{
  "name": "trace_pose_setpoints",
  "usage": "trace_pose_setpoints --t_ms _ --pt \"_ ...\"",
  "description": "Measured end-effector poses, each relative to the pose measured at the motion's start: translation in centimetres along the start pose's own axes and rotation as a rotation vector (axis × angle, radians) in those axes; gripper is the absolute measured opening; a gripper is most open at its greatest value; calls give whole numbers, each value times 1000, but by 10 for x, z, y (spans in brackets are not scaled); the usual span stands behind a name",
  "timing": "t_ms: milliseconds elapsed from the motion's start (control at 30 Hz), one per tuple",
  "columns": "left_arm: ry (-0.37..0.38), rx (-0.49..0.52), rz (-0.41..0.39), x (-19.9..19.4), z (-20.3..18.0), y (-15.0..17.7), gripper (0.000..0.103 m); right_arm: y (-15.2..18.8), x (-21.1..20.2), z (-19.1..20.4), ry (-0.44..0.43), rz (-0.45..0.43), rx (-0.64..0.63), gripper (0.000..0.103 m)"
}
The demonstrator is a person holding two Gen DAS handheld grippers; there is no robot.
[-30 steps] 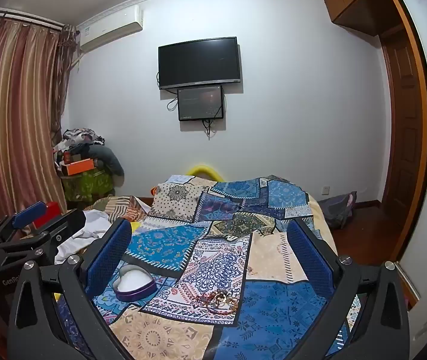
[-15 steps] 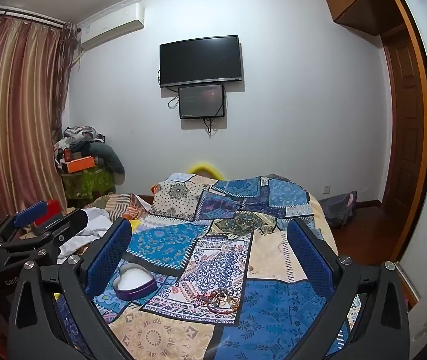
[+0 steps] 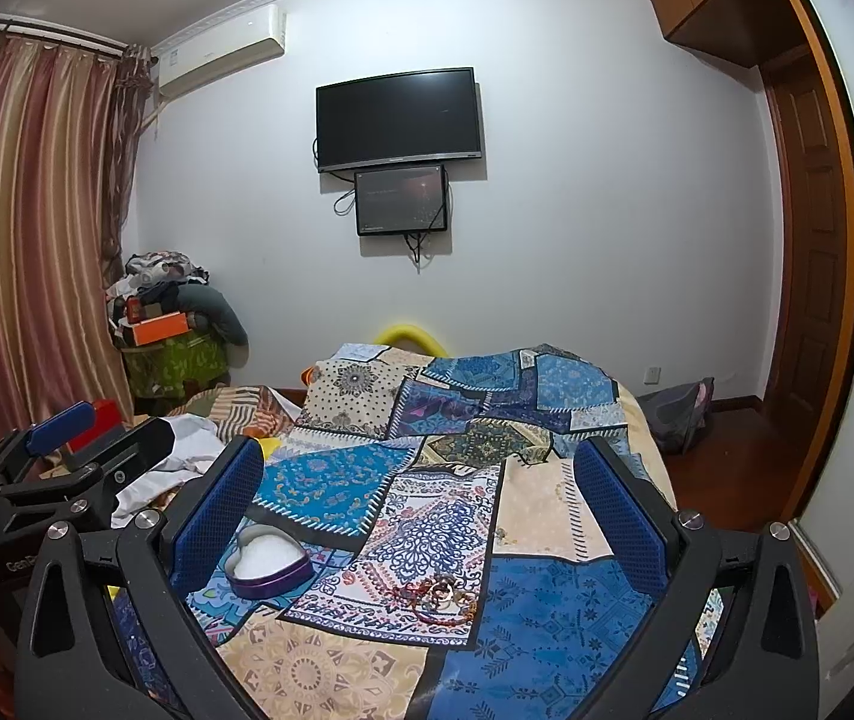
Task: Organize jewelry
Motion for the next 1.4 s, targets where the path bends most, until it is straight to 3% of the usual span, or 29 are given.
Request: trace_pose_setpoints --t_ms 1400 --pt "6 6 -2 -7 -2 -3 103 -1 -1 -3 7 13 5 103"
Point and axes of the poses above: each gripper's, at about its wrist camera, not at the fingertips, and x roughly the way its jaws point, z to its left, y to its underside, the point moved 10 cm from there along x, roughly the way its jaws point, and after that the axes turned 13 degrees about x, right-handed, at the moved point
